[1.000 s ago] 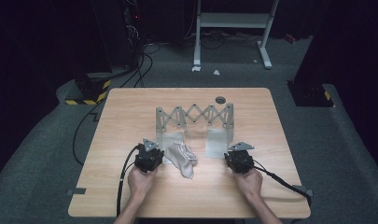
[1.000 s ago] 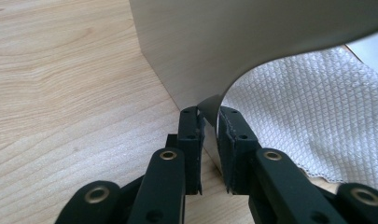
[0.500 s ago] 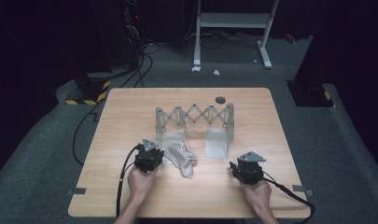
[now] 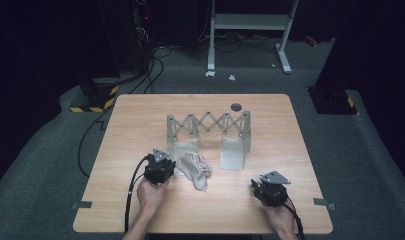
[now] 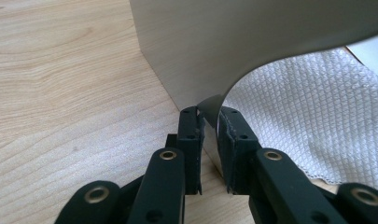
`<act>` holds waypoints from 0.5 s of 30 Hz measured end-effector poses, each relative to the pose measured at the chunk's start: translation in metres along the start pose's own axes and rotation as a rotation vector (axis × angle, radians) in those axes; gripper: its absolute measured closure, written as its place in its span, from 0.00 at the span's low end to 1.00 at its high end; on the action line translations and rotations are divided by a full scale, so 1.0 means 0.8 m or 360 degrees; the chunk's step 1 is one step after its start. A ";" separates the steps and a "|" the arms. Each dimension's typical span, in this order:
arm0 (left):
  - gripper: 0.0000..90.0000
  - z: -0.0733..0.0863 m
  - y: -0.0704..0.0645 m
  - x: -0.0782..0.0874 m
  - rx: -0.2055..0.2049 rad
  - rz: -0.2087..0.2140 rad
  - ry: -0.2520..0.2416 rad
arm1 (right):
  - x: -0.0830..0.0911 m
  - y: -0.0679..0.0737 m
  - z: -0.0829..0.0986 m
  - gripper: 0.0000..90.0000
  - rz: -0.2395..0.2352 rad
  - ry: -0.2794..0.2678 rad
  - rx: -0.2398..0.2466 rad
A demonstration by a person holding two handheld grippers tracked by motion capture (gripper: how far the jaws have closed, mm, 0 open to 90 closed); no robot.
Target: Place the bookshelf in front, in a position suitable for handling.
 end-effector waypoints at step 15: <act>0.89 -0.001 0.001 0.001 -0.0003 0.0004 0.0018 | -0.080 0.013 -0.067 0.84 0.0020 0.0083 -0.0007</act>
Point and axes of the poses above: each handheld gripper's, and its own axes: x roughly backward along the jaws, z roughly out of its underside, y roughly to its left, the point moved 2 cm from there along -x, roughly forward along the jaws, and after that the axes turned 4 degrees about -y, right-handed, at the moved point
